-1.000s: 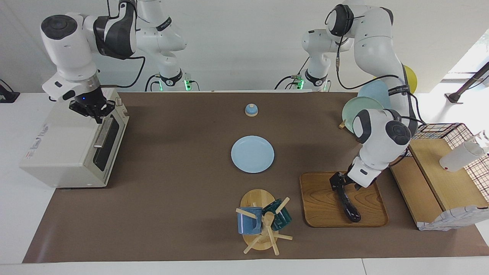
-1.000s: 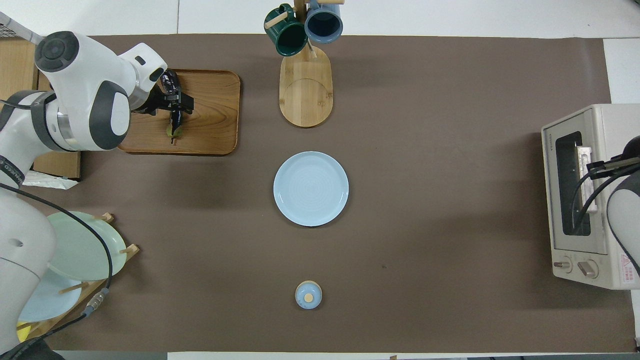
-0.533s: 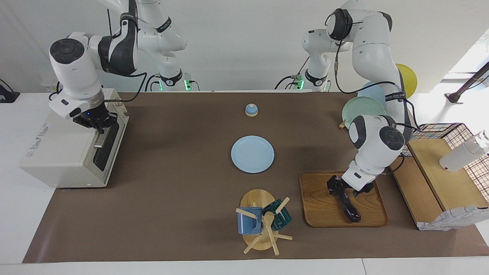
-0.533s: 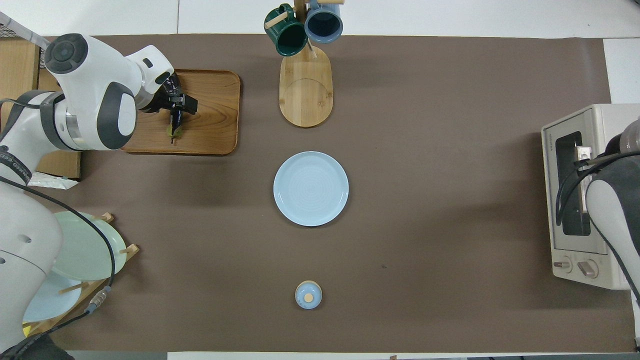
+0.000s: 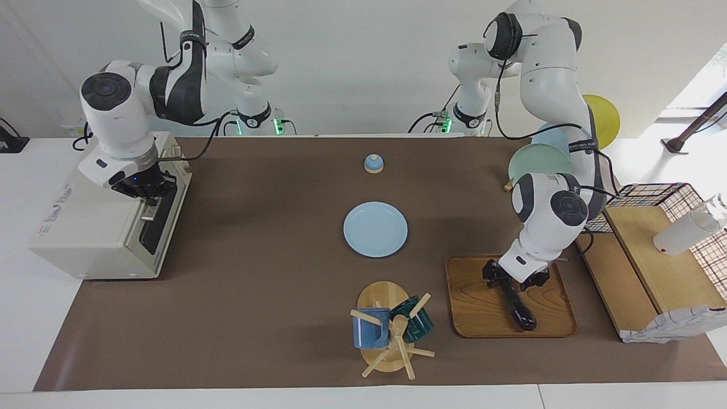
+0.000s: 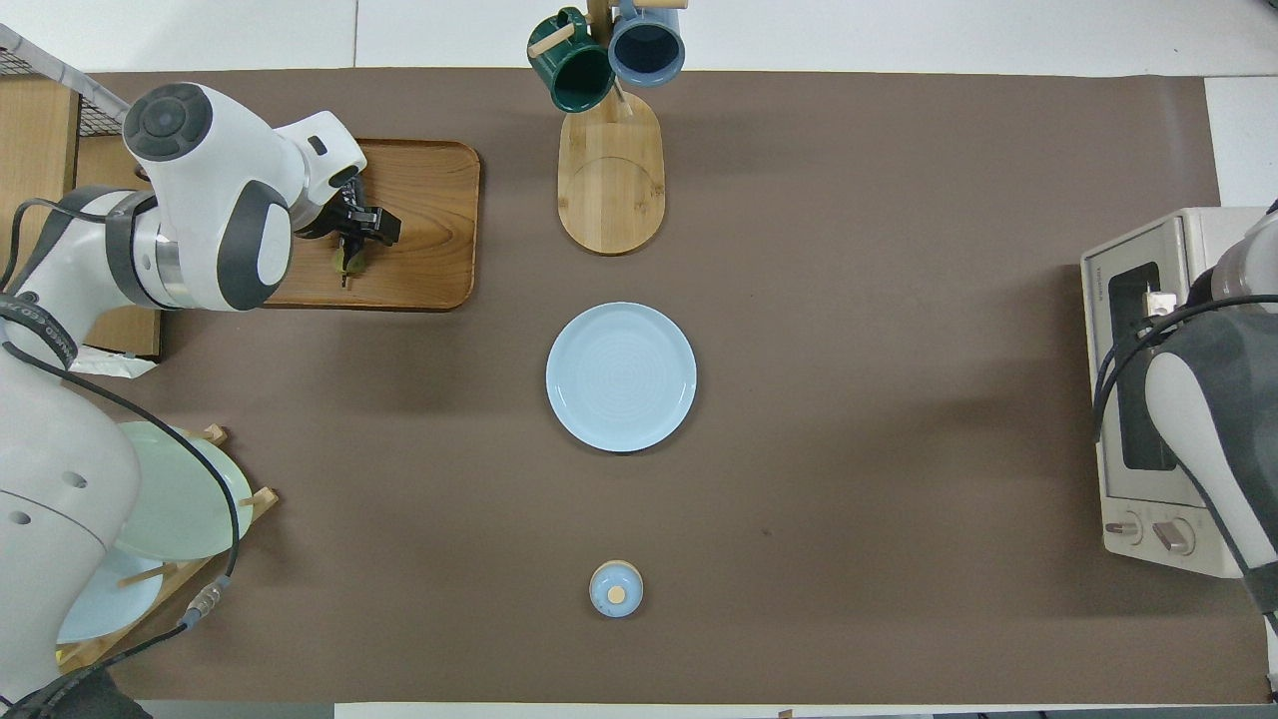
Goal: Put eggplant into oven
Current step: 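Grasp and lift the eggplant with the left gripper while the right gripper reaches the oven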
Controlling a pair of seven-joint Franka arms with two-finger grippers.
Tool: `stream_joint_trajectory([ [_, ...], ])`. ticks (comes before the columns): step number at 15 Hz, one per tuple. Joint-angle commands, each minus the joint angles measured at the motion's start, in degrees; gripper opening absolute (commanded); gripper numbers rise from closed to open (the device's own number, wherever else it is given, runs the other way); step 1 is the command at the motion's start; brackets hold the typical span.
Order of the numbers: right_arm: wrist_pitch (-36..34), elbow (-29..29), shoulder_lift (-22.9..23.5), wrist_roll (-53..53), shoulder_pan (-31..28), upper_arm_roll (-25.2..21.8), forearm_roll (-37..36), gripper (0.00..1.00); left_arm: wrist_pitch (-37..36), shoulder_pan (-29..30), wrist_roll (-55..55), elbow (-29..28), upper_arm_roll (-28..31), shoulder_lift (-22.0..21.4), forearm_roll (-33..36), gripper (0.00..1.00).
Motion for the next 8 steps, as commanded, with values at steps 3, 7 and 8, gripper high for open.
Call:
stream_joint_trajectory([
  [3,9.3,-6.1,0.7,4.7,2.3,0.3,2.5,0.0,-0.8,0.5,0.4,-0.6,0.1,-1.1,0.8,0.1],
  [7,15.1,-9.4,2.1,6.5,4.0,0.3,5.6,0.0,-6.9,0.8,0.3,3.4,0.1,-2.5,-4.8,0.0],
  [8,17.4,-10.7,2.6,6.5,4.0,0.3,6.8,0.0,-8.8,0.6,-0.3,2.9,0.2,-5.0,-6.5,0.0],
])
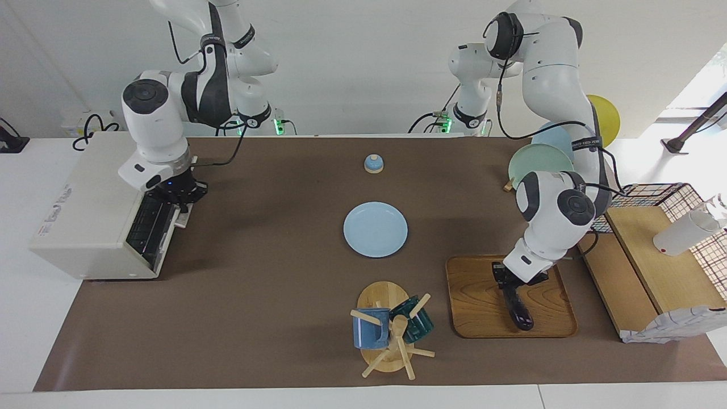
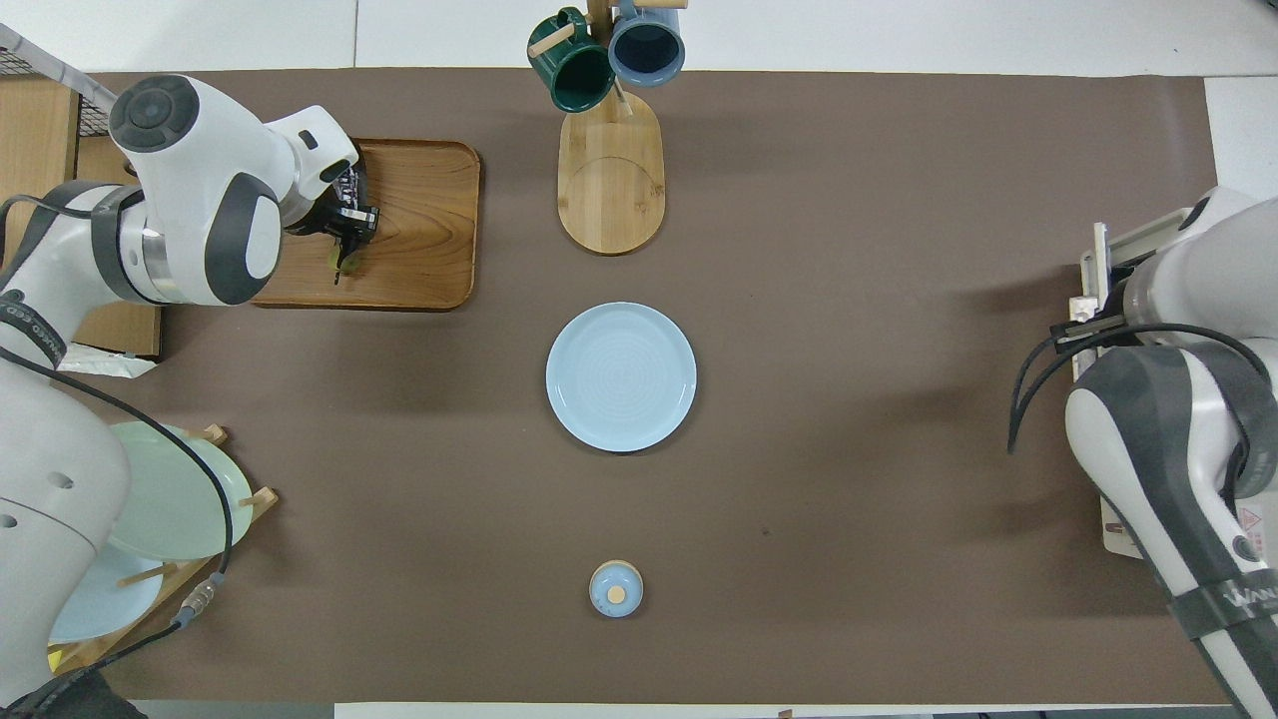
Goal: Put eggplant into oven
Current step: 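Grasp and lift the eggplant with the left gripper while the right gripper reaches the oven, then place the eggplant on the blue plate while the right gripper opens the oven door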
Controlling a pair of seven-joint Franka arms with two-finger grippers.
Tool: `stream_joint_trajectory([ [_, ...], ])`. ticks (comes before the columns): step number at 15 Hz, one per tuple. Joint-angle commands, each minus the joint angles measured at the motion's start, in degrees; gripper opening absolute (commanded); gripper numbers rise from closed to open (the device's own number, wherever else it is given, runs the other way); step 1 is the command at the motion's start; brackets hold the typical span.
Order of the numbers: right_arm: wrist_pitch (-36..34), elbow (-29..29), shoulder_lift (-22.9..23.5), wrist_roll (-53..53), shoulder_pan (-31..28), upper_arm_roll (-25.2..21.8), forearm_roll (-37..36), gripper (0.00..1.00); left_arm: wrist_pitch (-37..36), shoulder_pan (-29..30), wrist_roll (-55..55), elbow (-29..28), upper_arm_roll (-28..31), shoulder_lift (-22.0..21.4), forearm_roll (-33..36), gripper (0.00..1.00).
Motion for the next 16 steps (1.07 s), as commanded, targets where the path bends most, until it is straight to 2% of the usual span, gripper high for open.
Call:
stream_joint_trajectory([
  [1,9.9,-4.1,3.3,-0.1,-1.2,-0.8,1.1,0.0,-6.4,-0.2,-1.2,-0.9,0.1,-6.6,-3.8,0.0],
  [3,11.0,-4.8,4.1,-0.1,-1.2,-0.8,1.3,0.0,-12.8,-0.7,-5.2,-2.2,-0.3,-11.5,-4.0,0.0],
  [5,12.0,-5.0,5.8,-0.1,-0.3,-0.8,4.7,0.0,-17.6,-3.4,-6.7,-4.2,-1.2,-15.7,-5.2,0.0],
  [8,13.2,-5.1,8.0,0.5,0.7,-0.8,6.2,0.0,-17.8,-8.8,-14.7,-10.0,-1.4,-20.4,-9.3,0.0],
  [10,13.4,-5.1,9.1,2.3,1.0,-0.8,6.2,0.0,-14.5,-14.6,-18.4,-13.5,-1.3,-22.0,-10.8,0.0],
  [12,13.4,-5.1,9.1,3.1,1.8,-0.8,6.2,0.0,-5.6,-21.3,-26.0,-18.5,-1.3,-23.3,-10.8,0.0],
  [14,13.1,-5.1,9.1,3.2,1.4,-0.8,6.5,0.0,0.1,-26.1,-29.5,-22.0,-1.3,-23.4,-10.8,0.0],
  [16,13.1,-4.7,9.1,3.1,2.0,-0.7,13.8,0.0,3.4,-29.4,-31.4,-22.6,-1.3,-22.1,-10.8,0.0],
])
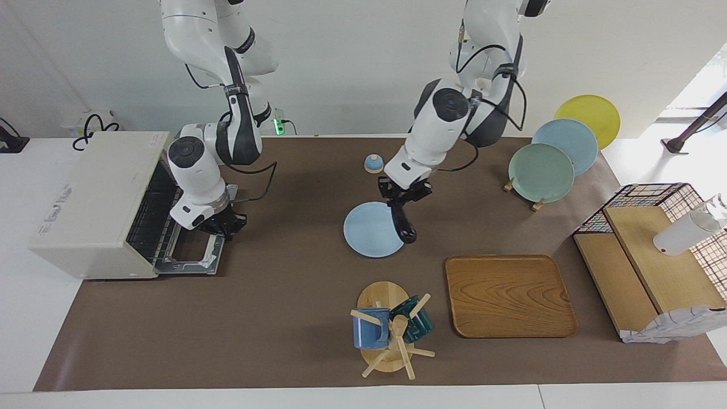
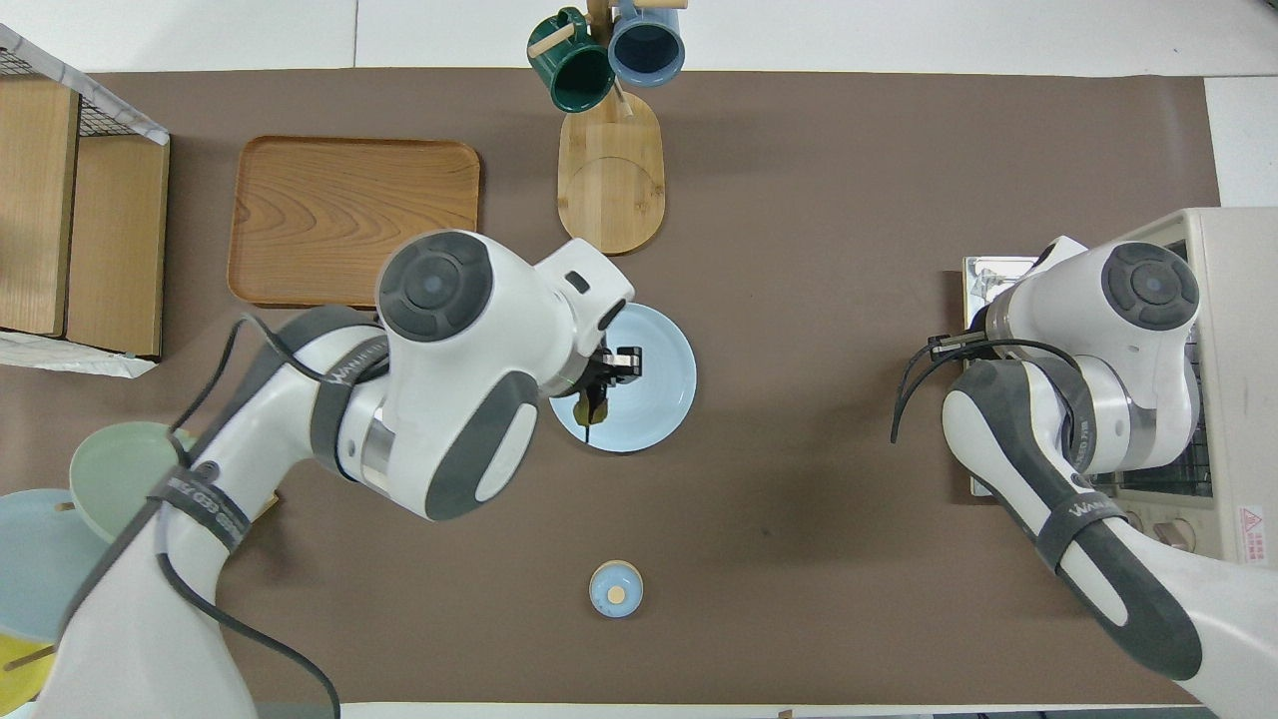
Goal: Put eggplant into oven
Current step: 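Place the eggplant on the blue plate while the right gripper opens the oven door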
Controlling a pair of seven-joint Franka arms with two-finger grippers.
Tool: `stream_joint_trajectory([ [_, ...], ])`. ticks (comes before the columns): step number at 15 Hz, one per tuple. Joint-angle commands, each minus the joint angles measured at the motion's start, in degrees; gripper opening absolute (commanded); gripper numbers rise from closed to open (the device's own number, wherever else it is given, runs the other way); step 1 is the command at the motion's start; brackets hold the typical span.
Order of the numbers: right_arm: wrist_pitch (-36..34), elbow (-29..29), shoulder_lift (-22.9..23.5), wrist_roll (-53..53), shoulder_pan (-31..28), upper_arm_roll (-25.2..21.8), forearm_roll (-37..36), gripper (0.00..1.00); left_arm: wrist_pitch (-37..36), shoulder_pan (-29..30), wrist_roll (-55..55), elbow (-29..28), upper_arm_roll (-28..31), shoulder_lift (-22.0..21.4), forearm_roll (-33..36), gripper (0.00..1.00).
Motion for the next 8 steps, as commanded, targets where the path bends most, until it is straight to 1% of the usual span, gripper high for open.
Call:
stream_joint_trajectory([
  [1,-0.4,0.2,-0.6,0.2,1.2,-0.8,7.9,0.0,5.4,-4.0,-2.2,-3.9,1.3,-0.3,-1.1,0.0],
  [2,-0.4,0.6,-0.6,0.2,2.2,-0.9,8.4,0.0,6.8,-4.5,-2.3,-4.6,1.3,0.1,-1.1,0.0],
  [6,-2.4,1.6,-0.8,-0.4,2.4,-0.9,8.5,0.0,11.9,-5.7,-2.0,-7.8,1.4,2.2,-1.0,0.0],
  [8,-2.8,2.7,-1.1,-0.1,2.7,-0.8,8.1,0.0,13.6,-6.4,-2.0,-8.3,1.4,3.0,-1.0,0.0],
])
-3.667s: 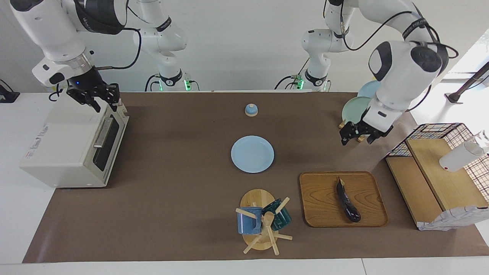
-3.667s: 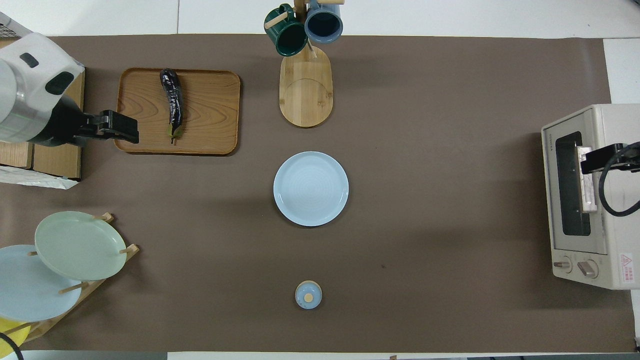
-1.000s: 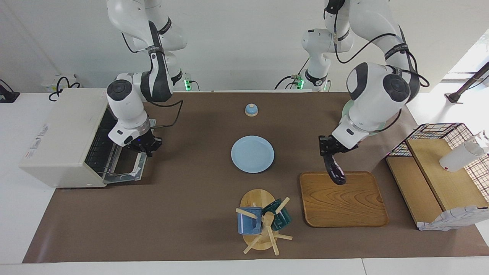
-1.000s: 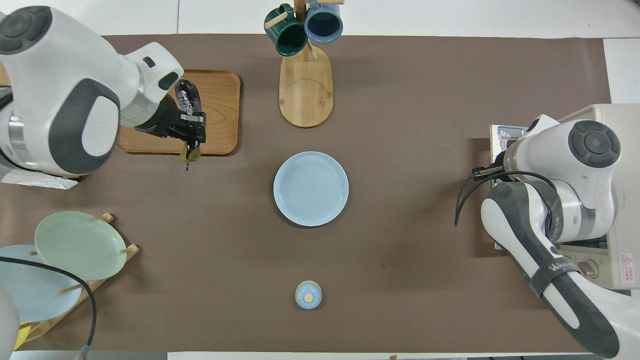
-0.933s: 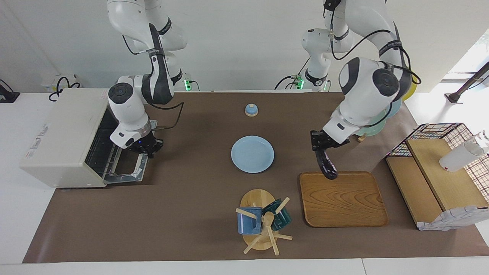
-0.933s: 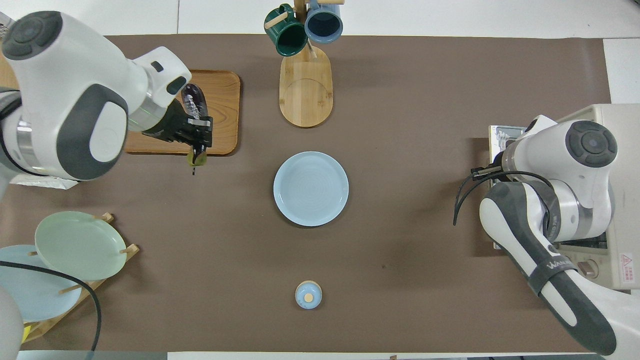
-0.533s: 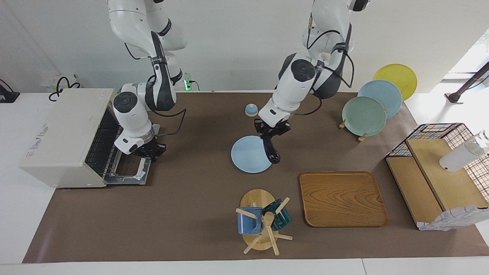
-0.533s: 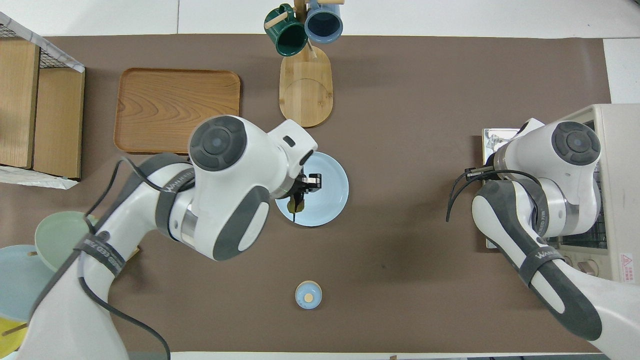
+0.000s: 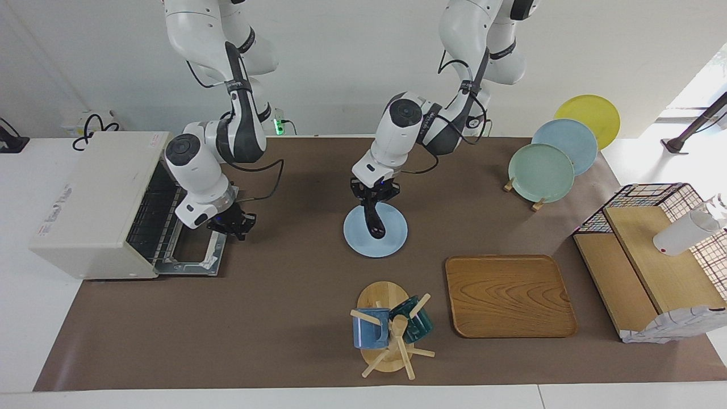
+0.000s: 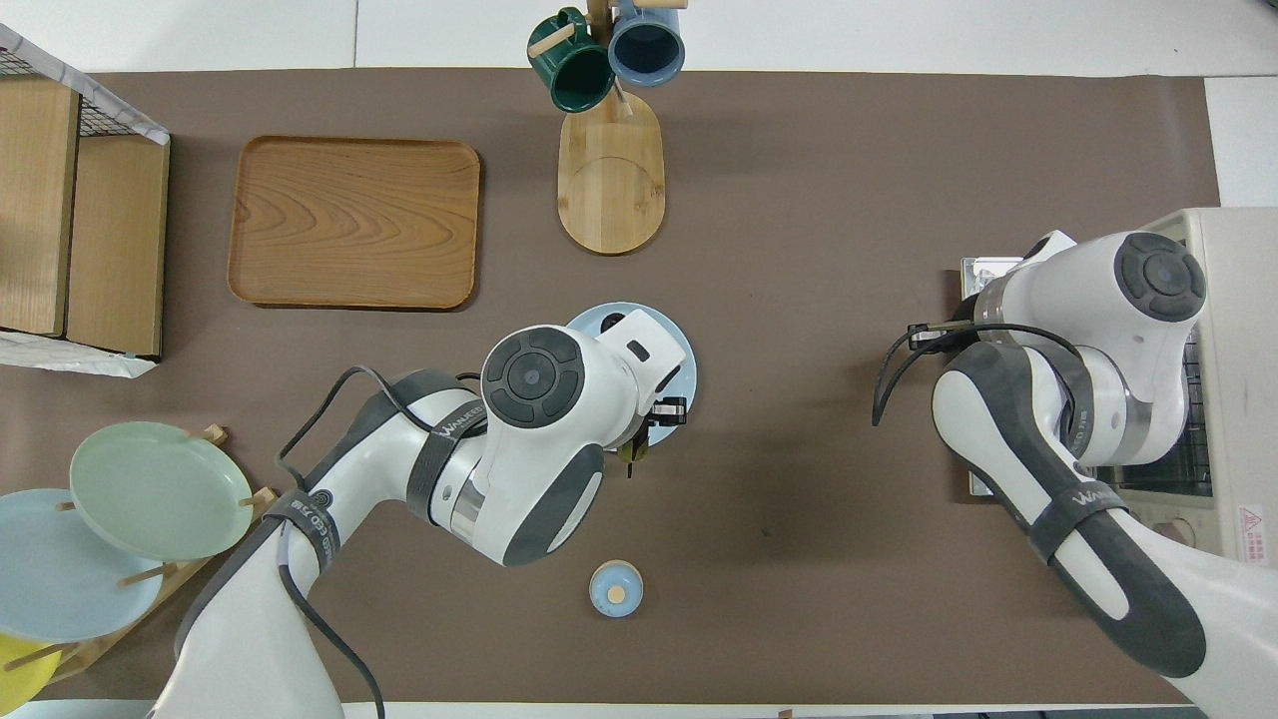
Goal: Put eggplant into oven
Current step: 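Place the eggplant on the blue plate while the right gripper opens the oven door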
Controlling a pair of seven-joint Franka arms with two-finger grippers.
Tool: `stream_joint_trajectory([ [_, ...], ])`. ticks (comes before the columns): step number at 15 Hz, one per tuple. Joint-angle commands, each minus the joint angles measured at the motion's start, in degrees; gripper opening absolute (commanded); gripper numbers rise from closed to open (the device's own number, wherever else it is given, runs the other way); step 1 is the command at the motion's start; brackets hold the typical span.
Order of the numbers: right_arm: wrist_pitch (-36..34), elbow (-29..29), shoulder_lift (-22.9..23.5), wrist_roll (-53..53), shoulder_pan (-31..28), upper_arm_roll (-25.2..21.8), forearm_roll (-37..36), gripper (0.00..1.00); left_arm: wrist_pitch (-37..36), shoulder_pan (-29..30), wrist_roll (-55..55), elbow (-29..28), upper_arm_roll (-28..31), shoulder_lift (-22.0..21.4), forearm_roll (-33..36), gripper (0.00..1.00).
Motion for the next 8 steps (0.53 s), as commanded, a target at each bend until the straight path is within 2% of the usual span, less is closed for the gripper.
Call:
stream_joint_trajectory([
  [1,-2.9,1.7,-0.7,0.1,1.0,-0.5,0.8,0.01,2.9,-1.8,0.5,-1.5,1.1,1.0,-1.0,0.0],
  [3,-3.8,1.8,-0.8,0.1,1.0,-0.5,0.6,0.28,3.2,-1.8,0.5,-1.5,1.1,1.4,-1.0,0.0],
  [6,-6.9,2.3,-0.9,0.1,1.0,-0.6,0.1,0.34,3.2,-1.4,1.1,-1.5,1.2,1.8,-1.0,0.0],
  [7,-10.3,4.0,-1.1,0.1,1.0,-0.5,-1.4,0.37,3.0,-1.2,1.2,-1.4,1.2,1.8,-0.9,0.0],
  [8,-14.8,6.9,-1.1,0.1,1.0,-0.6,-1.9,0.42,2.9,-1.1,1.2,-1.3,1.2,1.8,-0.9,0.17],
])
